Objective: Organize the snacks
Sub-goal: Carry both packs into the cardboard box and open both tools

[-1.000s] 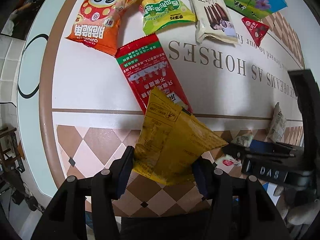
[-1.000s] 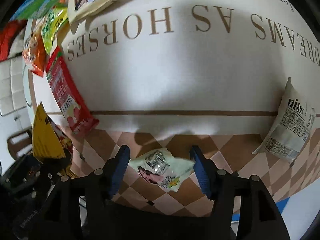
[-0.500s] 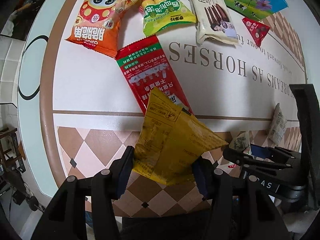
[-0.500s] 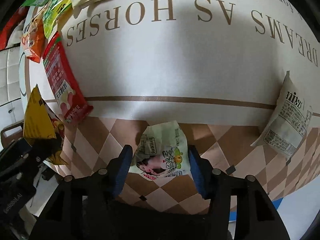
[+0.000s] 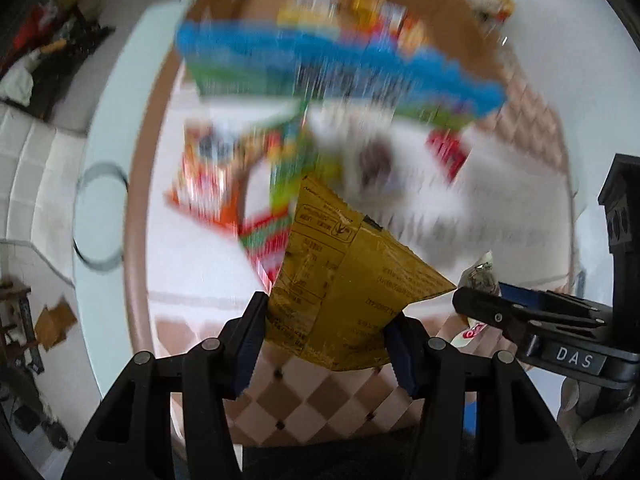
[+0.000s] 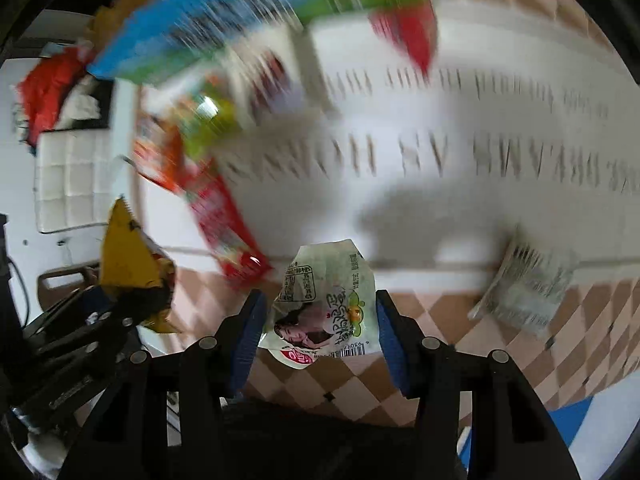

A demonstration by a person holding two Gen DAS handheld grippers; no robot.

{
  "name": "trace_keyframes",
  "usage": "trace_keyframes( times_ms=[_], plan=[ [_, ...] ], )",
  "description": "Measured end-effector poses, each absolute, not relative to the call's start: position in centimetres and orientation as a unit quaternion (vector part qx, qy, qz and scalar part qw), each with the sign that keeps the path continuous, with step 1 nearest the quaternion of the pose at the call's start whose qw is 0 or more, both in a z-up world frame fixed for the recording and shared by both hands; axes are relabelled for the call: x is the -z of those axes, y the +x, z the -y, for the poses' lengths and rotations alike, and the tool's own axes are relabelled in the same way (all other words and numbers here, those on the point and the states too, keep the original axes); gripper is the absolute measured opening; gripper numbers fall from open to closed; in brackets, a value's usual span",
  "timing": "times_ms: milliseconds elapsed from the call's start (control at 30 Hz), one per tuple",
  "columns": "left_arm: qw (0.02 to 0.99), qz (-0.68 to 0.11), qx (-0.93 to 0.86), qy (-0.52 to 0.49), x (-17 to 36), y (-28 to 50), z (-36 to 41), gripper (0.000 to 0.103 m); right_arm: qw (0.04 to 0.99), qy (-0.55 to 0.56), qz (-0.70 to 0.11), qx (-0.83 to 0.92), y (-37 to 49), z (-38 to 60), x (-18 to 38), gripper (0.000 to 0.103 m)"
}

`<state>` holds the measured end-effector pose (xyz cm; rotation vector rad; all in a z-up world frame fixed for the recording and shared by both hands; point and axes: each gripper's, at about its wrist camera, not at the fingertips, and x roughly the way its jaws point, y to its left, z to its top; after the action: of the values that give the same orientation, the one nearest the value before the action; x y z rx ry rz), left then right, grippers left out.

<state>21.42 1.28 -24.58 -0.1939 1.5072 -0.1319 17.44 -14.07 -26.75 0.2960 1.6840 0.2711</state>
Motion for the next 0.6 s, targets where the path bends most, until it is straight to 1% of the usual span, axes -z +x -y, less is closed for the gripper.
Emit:
trace_keyframes(
  times_ms=[167, 300, 467, 600],
  plan=[
    [0.77, -0.629, 0.066, -0.085, 19.1, 26.9, -2.3, 0.053, 0.695, 0.147, -0.69, -0.141, 22.8, 14.2, 20.1, 0.057],
    [0.788, -0.608, 0.056, -0.079, 17.1, 32.6, -3.4, 0.053, 0.723, 0.149, -0.66, -0.137, 28.0, 13.9, 16.8, 0.057],
    [0.78, -0.622, 0.035, -0.06, 18.9, 40.7, -5.0, 0.053, 0.737, 0.135, -0.652, -0.115, 35.1, 13.0, 16.7, 0.057],
    [0.74, -0.669, 0.028, -0.055, 23.1, 46.7, -5.8, 0.053, 0.725, 0.13, -0.671, -0.085, 40.1, 12.9, 20.0, 0.057]
  ],
)
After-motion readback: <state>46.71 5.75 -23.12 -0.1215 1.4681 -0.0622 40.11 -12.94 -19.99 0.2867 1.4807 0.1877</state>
